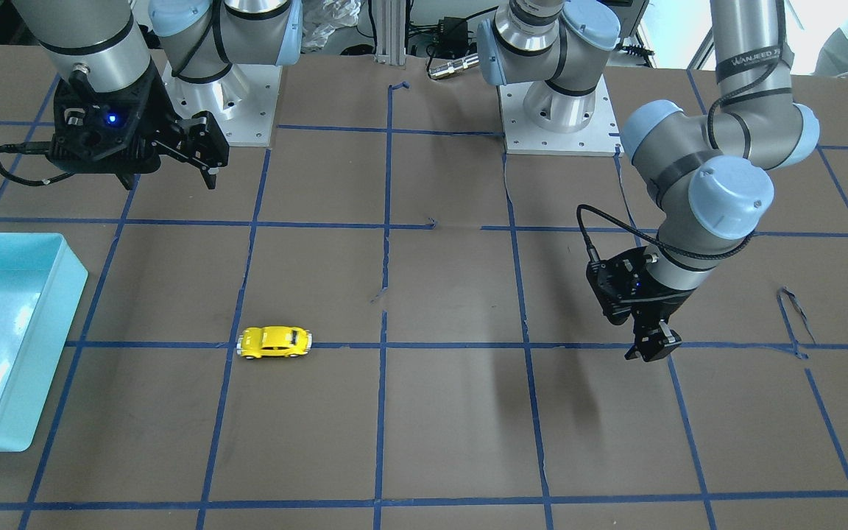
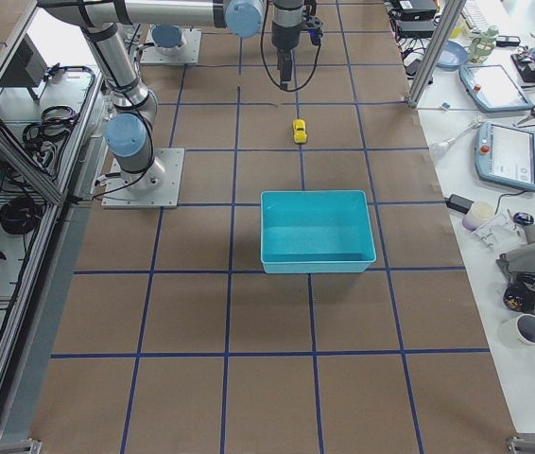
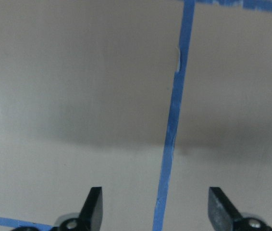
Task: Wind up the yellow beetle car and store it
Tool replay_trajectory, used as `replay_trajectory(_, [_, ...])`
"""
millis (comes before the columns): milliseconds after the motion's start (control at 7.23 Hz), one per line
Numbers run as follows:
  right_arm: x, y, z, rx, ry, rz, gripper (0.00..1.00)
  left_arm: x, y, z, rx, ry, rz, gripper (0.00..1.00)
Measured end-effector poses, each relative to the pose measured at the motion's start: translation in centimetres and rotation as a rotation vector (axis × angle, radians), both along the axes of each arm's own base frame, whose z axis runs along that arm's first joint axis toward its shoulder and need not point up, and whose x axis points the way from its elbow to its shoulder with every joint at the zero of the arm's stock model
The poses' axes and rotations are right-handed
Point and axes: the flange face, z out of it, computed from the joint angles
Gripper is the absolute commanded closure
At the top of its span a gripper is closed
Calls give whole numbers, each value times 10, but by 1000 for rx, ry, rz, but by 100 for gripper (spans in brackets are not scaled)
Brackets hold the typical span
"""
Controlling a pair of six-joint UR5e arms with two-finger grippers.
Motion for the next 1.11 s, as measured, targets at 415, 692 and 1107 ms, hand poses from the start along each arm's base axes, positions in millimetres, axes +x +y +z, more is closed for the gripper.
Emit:
replay_trajectory(415, [-2, -3, -7, 11, 2, 29, 0, -74, 1, 118, 11, 56, 422, 12])
replay_trajectory(692, [-6, -10, -14, 16, -5, 217, 0, -101, 16, 167, 12, 88, 715, 8])
replay_trajectory(1107, [-42, -40, -41, 38, -19, 653, 0, -111, 57, 216, 6, 126, 1046, 0])
